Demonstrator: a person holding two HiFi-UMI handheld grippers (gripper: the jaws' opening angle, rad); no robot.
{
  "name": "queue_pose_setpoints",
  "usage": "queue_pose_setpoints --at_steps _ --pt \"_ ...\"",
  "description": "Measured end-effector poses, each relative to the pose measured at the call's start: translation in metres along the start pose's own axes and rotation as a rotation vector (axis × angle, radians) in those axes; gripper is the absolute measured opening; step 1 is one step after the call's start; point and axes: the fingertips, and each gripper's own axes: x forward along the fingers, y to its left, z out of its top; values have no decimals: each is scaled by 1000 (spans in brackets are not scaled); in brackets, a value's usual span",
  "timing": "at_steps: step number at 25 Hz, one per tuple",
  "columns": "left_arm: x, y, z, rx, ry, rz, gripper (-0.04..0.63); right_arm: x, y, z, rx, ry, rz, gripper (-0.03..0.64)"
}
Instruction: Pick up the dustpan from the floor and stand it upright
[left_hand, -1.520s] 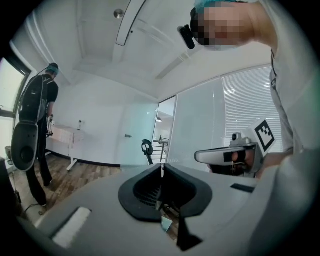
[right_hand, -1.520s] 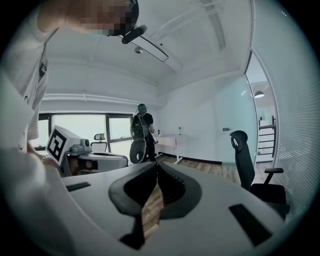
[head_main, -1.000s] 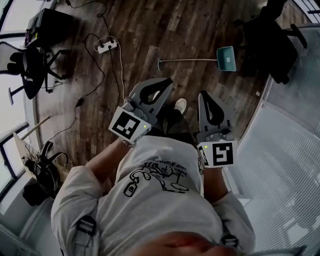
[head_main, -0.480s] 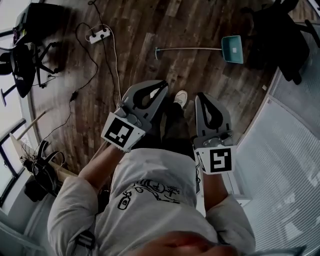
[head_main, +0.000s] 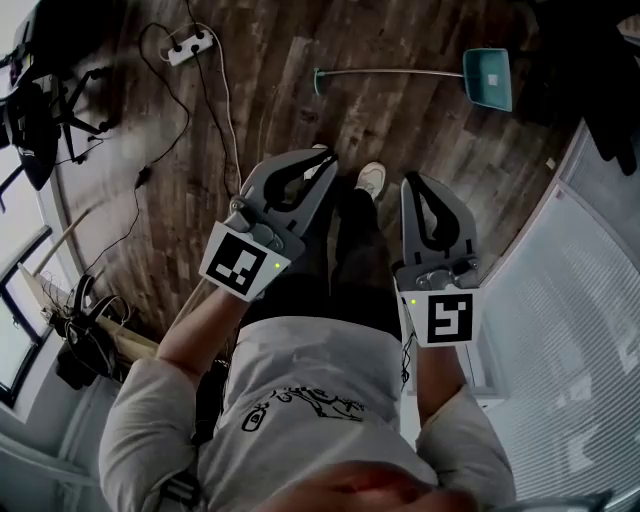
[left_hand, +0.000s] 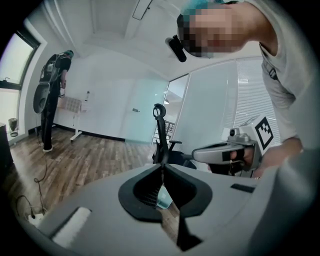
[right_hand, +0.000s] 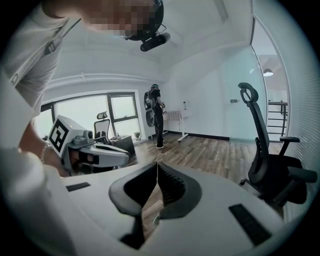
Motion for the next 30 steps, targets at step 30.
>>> queue_pose_setpoints --at_steps 30 --pt "82 94 -202 32 57 17 34 113 -35 -200 -137 60 43 8"
